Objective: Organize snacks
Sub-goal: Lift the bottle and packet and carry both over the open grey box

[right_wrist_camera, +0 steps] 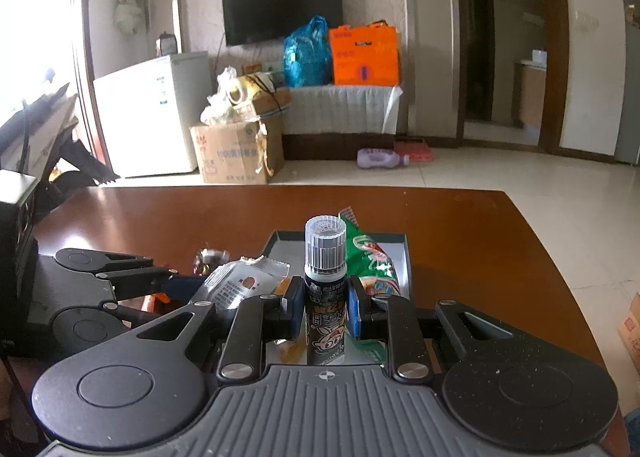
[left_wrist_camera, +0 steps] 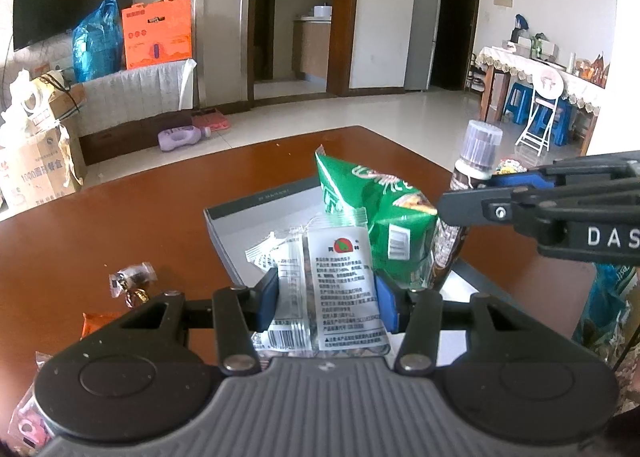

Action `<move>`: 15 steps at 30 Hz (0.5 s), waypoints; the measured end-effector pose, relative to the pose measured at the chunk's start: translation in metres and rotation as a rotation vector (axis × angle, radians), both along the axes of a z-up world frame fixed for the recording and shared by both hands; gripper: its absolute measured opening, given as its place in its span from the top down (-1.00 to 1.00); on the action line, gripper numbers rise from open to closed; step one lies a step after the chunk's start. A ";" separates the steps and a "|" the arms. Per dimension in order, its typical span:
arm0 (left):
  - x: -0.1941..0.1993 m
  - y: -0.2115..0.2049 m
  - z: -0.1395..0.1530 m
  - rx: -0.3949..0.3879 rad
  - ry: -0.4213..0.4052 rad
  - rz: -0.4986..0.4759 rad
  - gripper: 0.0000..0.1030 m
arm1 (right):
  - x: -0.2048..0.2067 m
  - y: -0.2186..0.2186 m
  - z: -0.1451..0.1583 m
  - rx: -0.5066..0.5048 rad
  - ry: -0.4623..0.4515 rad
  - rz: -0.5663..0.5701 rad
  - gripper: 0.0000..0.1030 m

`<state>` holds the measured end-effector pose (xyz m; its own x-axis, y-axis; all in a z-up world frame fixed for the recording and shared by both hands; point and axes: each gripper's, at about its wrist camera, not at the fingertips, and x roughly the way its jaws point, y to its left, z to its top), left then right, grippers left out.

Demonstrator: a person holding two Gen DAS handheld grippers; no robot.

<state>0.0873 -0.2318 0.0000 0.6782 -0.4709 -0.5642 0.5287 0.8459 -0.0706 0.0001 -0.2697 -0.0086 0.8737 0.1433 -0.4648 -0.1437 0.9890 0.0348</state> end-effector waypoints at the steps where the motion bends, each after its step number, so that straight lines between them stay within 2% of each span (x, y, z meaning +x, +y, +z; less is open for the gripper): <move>1: 0.001 0.000 0.000 0.000 0.000 -0.003 0.07 | 0.000 -0.001 0.000 0.000 0.001 -0.003 0.54; 15: 0.009 -0.008 -0.016 0.024 0.018 -0.034 0.07 | 0.010 0.004 -0.014 -0.012 0.047 -0.014 0.53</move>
<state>0.0962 -0.2397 -0.0159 0.6520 -0.4793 -0.5876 0.5557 0.8293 -0.0599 0.0101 -0.2660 -0.0229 0.8525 0.1259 -0.5073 -0.1288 0.9912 0.0295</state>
